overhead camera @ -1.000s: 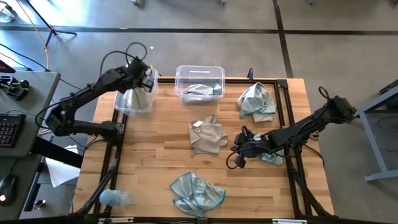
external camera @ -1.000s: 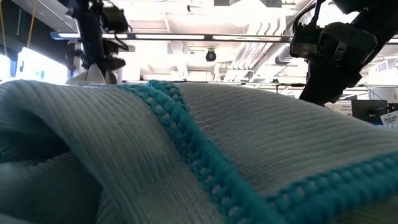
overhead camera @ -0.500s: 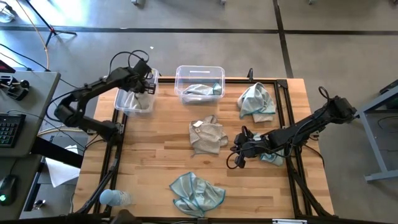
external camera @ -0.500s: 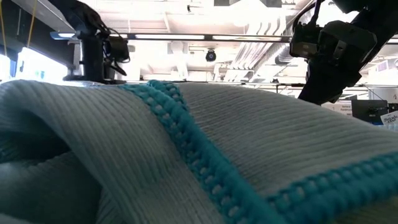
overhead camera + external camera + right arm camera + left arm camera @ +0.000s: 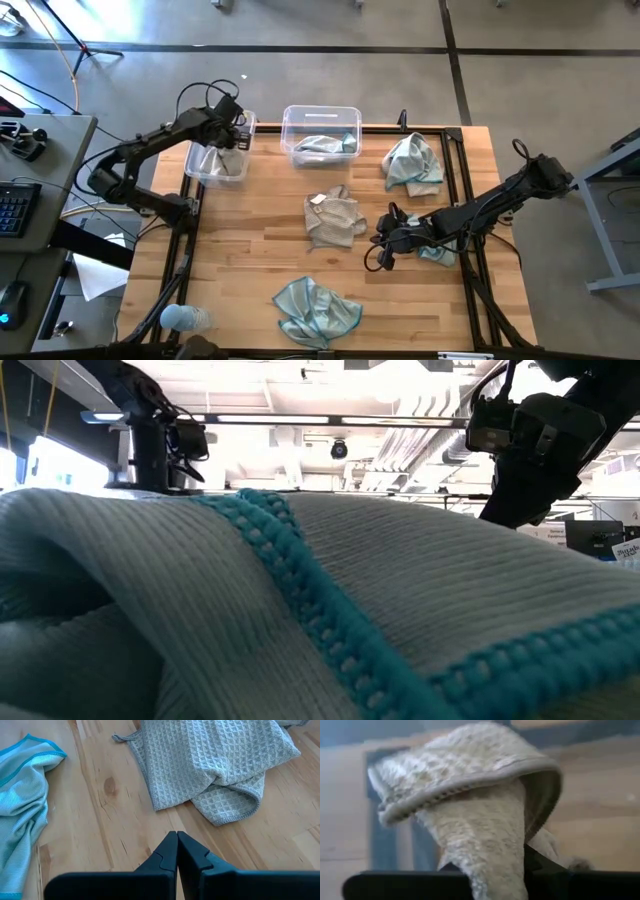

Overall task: Sort microfiber towel by color & place in baskets
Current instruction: Put the bottom right brown microfiber cloth into the left transparent bin

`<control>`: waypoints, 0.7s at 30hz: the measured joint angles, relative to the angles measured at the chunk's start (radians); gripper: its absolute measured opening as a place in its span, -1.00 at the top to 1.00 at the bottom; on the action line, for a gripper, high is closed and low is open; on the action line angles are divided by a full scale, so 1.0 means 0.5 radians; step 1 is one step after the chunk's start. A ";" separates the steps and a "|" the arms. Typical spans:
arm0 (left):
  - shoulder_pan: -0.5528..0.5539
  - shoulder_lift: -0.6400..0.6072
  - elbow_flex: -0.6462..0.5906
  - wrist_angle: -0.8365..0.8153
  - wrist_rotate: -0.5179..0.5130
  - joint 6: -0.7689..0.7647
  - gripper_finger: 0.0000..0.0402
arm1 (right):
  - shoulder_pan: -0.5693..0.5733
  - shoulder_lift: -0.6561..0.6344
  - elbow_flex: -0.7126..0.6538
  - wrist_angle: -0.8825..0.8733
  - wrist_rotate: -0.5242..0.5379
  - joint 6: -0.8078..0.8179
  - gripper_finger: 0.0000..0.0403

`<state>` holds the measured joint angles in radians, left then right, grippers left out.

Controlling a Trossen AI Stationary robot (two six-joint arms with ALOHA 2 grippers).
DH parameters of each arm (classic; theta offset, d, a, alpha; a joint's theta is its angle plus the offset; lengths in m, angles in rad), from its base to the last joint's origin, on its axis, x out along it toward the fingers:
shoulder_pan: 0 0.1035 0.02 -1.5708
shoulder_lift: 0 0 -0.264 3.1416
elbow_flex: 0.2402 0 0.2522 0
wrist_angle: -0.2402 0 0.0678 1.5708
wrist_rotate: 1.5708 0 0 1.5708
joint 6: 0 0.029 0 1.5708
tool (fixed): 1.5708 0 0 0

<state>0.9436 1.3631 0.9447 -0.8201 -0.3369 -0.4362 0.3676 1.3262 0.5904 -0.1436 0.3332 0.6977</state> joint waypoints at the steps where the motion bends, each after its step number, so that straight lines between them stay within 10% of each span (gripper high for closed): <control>1: 0.000 -0.028 0.000 0.002 -0.019 0.001 0.73 | 0.000 0.000 0.001 0.000 0.000 0.000 1.00; 21: -0.002 -0.451 0.004 0.063 0.058 0.109 0.42 | 0.000 0.000 0.001 0.004 0.002 0.010 1.00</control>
<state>0.9424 1.1373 0.9466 -0.7887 -0.3079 -0.3817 0.3676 1.3262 0.5907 -0.1417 0.3342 0.7028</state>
